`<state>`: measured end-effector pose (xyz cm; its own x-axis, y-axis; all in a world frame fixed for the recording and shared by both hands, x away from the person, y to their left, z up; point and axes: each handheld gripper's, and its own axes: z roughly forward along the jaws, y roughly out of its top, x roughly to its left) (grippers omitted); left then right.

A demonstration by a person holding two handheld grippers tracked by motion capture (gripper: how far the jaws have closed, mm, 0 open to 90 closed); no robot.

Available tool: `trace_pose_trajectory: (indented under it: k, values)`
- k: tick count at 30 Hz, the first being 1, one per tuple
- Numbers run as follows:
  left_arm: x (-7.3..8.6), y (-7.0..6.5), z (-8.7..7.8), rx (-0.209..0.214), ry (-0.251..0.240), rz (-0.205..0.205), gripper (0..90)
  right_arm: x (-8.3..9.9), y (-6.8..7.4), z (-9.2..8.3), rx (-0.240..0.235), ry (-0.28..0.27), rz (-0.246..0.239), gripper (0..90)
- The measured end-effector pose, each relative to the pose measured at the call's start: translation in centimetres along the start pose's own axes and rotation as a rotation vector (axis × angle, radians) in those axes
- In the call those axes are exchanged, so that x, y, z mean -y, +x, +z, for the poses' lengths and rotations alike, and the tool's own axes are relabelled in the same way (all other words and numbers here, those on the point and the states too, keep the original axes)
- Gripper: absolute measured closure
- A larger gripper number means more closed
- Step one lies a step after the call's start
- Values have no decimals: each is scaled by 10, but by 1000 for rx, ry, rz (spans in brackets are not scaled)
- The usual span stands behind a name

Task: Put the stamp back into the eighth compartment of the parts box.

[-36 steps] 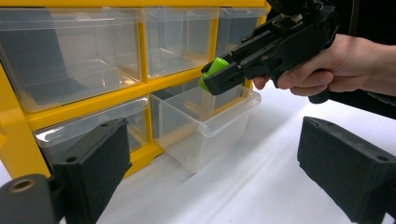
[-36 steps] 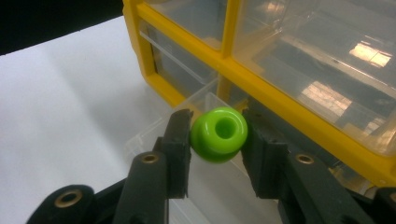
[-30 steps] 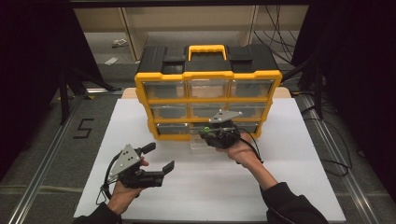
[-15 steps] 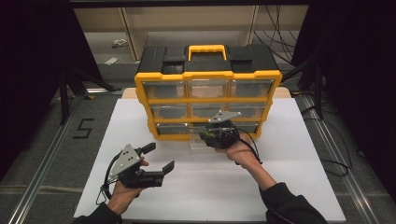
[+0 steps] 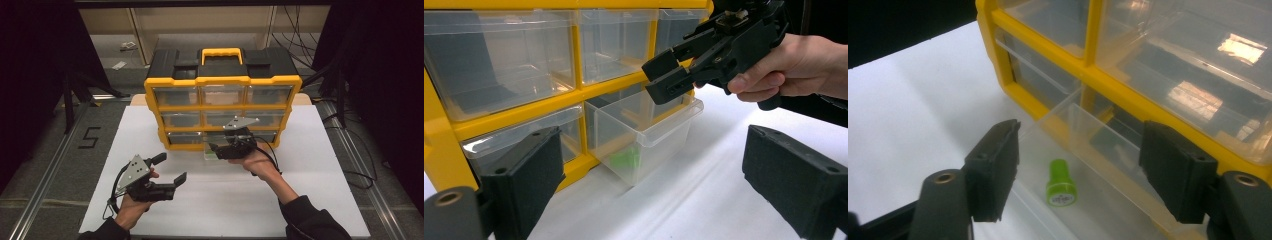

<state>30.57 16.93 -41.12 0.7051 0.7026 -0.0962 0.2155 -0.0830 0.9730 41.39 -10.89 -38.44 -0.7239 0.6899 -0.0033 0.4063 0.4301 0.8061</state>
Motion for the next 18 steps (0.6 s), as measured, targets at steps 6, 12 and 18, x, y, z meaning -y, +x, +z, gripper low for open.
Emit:
trace_pose_trajectory:
  k: [6,12,18]
  values:
    - [0,0,0,0,0,0,94,0,1,-1,-11,4,7,290]
    - [0,0,1,0,0,3,94,1,3,-2,-2,17,-9,267]
    - [0,0,0,-1,1,2,94,0,5,-3,-10,16,-8,237]
